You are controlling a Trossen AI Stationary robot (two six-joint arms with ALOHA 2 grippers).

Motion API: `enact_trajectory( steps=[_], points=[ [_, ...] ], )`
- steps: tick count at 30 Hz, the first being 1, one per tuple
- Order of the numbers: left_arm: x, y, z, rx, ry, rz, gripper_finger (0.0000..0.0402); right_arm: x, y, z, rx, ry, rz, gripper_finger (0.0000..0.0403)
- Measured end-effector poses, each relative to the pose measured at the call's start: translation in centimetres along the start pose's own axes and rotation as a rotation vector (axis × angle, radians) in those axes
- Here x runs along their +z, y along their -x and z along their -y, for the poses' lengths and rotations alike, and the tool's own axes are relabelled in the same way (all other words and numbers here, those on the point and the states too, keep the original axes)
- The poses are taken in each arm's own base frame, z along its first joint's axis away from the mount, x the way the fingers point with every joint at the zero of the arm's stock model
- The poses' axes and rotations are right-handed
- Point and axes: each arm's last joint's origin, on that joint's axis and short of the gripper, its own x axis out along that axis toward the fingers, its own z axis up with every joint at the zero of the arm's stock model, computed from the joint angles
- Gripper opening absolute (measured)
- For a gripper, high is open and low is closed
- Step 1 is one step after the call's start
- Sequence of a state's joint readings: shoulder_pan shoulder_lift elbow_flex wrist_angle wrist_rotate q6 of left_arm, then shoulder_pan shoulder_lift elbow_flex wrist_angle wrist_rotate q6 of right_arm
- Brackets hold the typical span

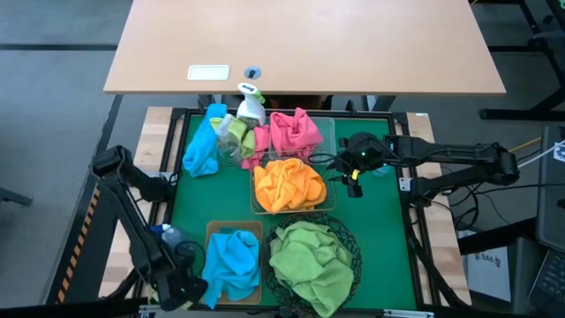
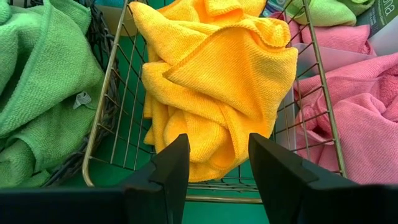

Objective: Sort microfiber towel by color & place in baskets
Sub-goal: Put the green microfiber towel into the black wire basket

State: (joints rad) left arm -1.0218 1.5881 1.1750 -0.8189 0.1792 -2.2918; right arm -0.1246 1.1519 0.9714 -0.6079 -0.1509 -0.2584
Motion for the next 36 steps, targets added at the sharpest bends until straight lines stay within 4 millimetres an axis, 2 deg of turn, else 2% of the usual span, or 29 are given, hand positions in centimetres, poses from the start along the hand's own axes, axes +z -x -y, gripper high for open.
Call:
enact_trajectory(
  steps=[8, 19, 28, 36],
  points=[
    [-0.1, 5.0, -0.5, -0.277, -0.022, -0.019, 0.0006, 0.0, 0.0, 0.0, 0.000, 0.000, 0.000, 0.0163],
    [-0.3, 9.6, -0.2, -0.659, -0.086, 0.000, 0.0007, 0.1, 0.0, 0.0, -0.003, 0.002, 0.012, 0.0163],
    [0.3, 11.5, 1.2, -0.836, -0.135, 0.006, 0.0007, 0.3, 0.0, -0.1, 0.036, 0.004, 0.038, 0.0163],
    [3.4, 12.5, 3.4, -0.895, -0.141, 0.134, 0.0007, 2.4, 0.4, -0.3, 0.239, -0.028, 0.286, 0.0163]
  ],
)
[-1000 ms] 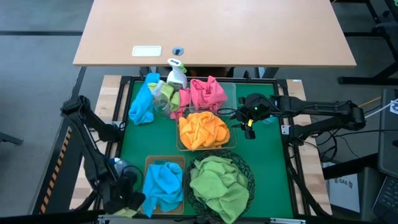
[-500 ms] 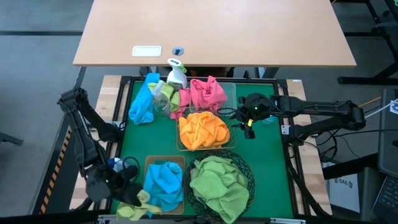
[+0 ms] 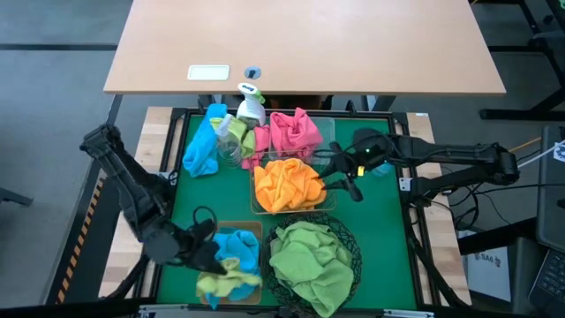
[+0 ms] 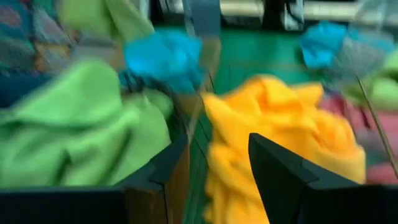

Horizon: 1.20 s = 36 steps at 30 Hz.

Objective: Sort microfiber towel by color & place in baskets
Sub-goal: Put the green microfiber towel into the black wire basket

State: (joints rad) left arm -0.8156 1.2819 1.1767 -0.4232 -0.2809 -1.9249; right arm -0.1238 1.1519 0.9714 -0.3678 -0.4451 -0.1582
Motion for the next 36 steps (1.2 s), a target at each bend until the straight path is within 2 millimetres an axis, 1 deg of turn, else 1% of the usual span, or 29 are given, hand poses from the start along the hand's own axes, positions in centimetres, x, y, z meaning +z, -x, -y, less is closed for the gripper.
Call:
enact_trajectory(
  steps=[5, 10, 13, 17, 20, 24, 26, 31, 33, 36],
  points=[
    [3.0, -0.6, 1.0, -0.017, -0.083, 0.117, 0.0007, 1.3, 0.1, 0.0, 0.030, -0.016, 0.126, 0.0163],
    [6.2, -0.9, 1.8, -0.024, -0.153, 0.269, 0.0007, 2.0, 0.2, 0.1, 0.025, -0.012, 0.197, 0.0163],
    [8.1, -1.0, 2.2, -0.019, -0.179, 0.331, 0.0007, 2.5, 0.3, 0.1, 0.021, 0.007, 0.240, 0.0163],
    [10.4, -0.9, 2.9, -0.036, -0.225, 0.407, 0.0007, 3.5, -0.6, -0.4, 0.028, 0.027, 0.333, 0.0163],
    [11.9, -0.7, 3.4, -0.049, -0.263, 0.458, 0.0007, 4.3, -2.0, -1.5, 0.045, 0.072, 0.409, 0.0163],
    [13.3, -0.4, 4.1, -0.075, -0.317, 0.509, 0.0007, 4.8, -3.9, -2.8, 0.037, 0.121, 0.465, 0.0163],
    [13.7, -0.3, 4.3, -0.086, -0.348, 0.527, 0.0007, 5.0, -4.5, -3.3, -0.025, 0.151, 0.485, 0.0163],
    [14.2, -0.1, 5.0, -0.125, -0.424, 0.557, 0.0007, 4.9, -6.2, -3.9, -0.264, 0.200, 0.487, 0.0163],
    [14.4, 0.0, 5.1, -0.129, -0.455, 0.569, 0.0007, 4.8, -6.9, -4.2, -0.302, 0.218, 0.492, 0.0163],
    [14.7, 0.1, 5.4, -0.139, -0.508, 0.589, 0.0007, 4.6, -8.0, -4.4, -0.299, 0.244, 0.489, 0.0163]
  ],
)
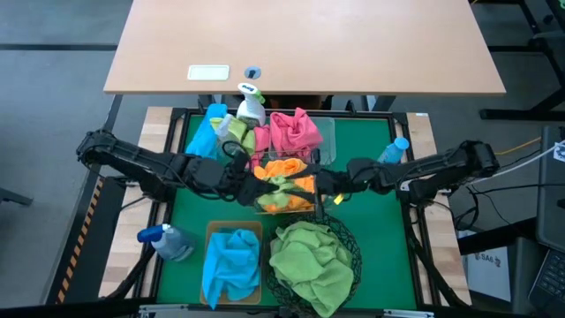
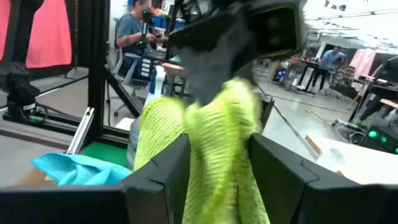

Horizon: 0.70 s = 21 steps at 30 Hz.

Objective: Sort microfiber towel by color & place in baskets
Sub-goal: Put the green microfiber towel into the black wire basket

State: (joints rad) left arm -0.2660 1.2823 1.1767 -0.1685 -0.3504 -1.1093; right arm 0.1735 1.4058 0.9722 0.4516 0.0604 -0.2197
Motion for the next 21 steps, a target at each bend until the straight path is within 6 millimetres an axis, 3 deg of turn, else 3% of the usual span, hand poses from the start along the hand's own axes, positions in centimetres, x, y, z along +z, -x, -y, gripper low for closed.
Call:
enact_trajectory(
  steps=[7, 14, 17, 21],
  points=[
    [0.4, -0.1, 0.2, -0.024, -0.117, 0.029, 0.0007, -1.3, -1.1, -0.5, 0.009, 0.002, -0.023, 0.0163],
    [0.4, -0.3, 0.2, -0.026, -0.136, 0.028, 0.0007, -1.1, -1.2, -0.5, 0.046, -0.005, 0.021, 0.0161],
    [0.3, -0.3, 0.2, -0.026, -0.139, 0.027, 0.0007, -0.9, -1.2, -0.5, 0.054, -0.006, 0.027, 0.0142],
    [0.3, -0.3, 0.2, -0.029, -0.197, 0.020, 0.0007, -0.9, -1.2, -0.5, 0.054, -0.006, 0.028, 0.0087]
  ],
)
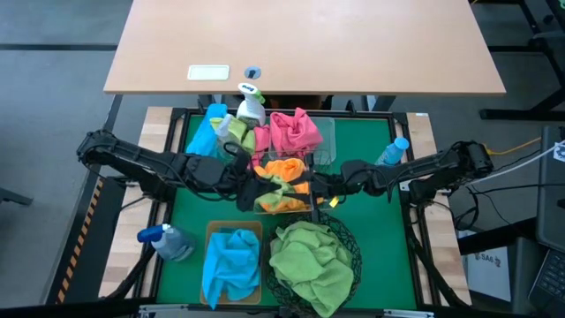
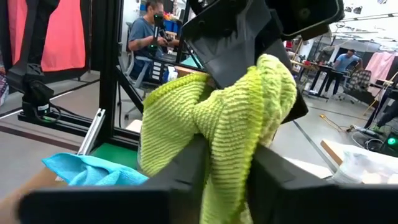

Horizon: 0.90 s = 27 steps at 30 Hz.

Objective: Sort microfiber towel by color & place in baskets
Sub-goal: Put the green microfiber towel into the black wire basket

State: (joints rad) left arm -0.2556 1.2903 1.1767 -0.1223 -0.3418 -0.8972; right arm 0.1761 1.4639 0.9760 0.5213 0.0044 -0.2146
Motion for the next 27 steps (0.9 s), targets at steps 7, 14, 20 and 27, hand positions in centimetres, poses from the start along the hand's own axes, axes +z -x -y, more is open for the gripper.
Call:
enact_trajectory(
  steps=[7, 14, 20, 27],
  points=[
    [-0.1, 0.0, 0.1, -0.028, -0.106, -0.037, 0.0021, 0.0, 0.0, -0.1, 0.052, -0.001, 0.011, 0.0015],
    [-0.2, 0.0, -0.1, -0.016, -0.185, -0.050, 0.0101, 1.0, 0.9, -0.2, 0.144, -0.003, 0.031, 0.0004],
    [-0.3, 0.0, -0.2, -0.015, -0.383, -0.053, 0.0147, 2.9, 2.8, -0.2, 0.267, -0.134, 0.039, 0.0003],
    [-0.3, 0.0, -0.1, -0.019, -0.473, -0.050, 0.0159, 5.9, 6.0, -0.1, 0.499, -0.299, 0.101, 0.0002]
  ],
)
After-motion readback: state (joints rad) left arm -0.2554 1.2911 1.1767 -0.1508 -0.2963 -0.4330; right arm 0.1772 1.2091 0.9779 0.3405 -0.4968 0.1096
